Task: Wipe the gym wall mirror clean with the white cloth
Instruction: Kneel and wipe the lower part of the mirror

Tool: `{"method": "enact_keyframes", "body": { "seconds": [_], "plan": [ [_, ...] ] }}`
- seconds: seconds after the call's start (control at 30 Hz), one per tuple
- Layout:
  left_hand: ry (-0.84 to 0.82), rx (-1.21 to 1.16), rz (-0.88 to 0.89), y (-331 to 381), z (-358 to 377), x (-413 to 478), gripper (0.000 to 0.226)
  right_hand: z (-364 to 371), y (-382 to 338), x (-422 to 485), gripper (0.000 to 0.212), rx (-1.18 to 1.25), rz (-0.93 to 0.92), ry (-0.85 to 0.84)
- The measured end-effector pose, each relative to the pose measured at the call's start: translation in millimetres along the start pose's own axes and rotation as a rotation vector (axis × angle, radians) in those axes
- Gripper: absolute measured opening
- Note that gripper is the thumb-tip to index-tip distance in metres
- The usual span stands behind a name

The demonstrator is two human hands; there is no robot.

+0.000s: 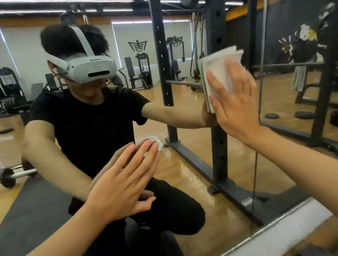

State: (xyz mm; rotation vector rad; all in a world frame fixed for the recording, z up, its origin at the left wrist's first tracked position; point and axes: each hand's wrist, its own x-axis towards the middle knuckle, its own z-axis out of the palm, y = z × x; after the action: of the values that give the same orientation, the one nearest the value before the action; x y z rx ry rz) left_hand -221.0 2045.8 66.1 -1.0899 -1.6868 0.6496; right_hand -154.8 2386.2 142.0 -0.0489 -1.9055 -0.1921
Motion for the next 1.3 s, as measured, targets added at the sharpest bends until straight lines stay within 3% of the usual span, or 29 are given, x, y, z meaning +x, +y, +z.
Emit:
{"method": "enact_keyframes", "body": {
  "seconds": [0.23, 0.4, 0.5, 0.57, 0.7, 0.77, 0.83, 0.93, 1.03, 1.17, 1.3],
  "plan": [
    [-0.067, -0.007, 0.015, -1.4, 0.4, -0.7, 0.106, 19.3, -40.2, 22.9, 0.055, 0.168, 0.031, 0.133],
    [-0.077, -0.028, -0.015, -0.3, -2.9, -3.5, 0.101, 41.1, -38.1, -52.7, 0.044, 0.136, -0.166, 0.209],
    [-0.065, -0.189, -0.071, 6.1, -12.6, -1.0, 0.095, 36.0, -45.4, -89.2, 0.052, 0.143, -0.145, 0.157],
    [-0.113, -0.368, -0.098, 16.6, -28.6, -0.7, 0.09, 17.6, -56.9, -104.3, 0.046, 0.216, -0.044, 0.101],
    [-0.431, -0.665, -0.136, 34.7, -82.5, -25.2, 0.086, -46.4, -104.6, -144.2, 0.025, 0.356, 0.159, -0.224],
    [-0.625, -0.751, -0.155, 32.2, -118.6, -48.9, 0.084, -88.9, -139.0, -166.6, 0.04, 0.435, 0.413, -0.558],
    [-0.797, -0.819, -0.193, 22.2, -157.9, -76.4, 0.08, -137.1, -174.0, -184.4, 0.047, 0.401, 0.503, -0.874],
    [-1.053, -0.909, -0.296, -7.9, -230.4, -120.8, 0.076, -217.6, -219.9, -189.8, 0.046, 0.393, 0.411, -1.207],
    [-1.281, -0.986, -0.444, -56.3, -315.5, -155.8, 0.074, -302.1, -251.8, -157.8, 0.051, 0.405, 0.198, -1.444],
    [-1.379, -1.024, -0.698, -103.2, -416.8, -199.0, 0.059, -380.2, -278.9, -92.0, 0.051, 0.423, 0.207, -1.574],
    [-1.525, -1.009, -1.066, -109.8, -507.4, -246.7, 0.057, -408.1, -307.8, -52.9, 0.063, 0.453, -0.034, -1.726]
  ]
}}
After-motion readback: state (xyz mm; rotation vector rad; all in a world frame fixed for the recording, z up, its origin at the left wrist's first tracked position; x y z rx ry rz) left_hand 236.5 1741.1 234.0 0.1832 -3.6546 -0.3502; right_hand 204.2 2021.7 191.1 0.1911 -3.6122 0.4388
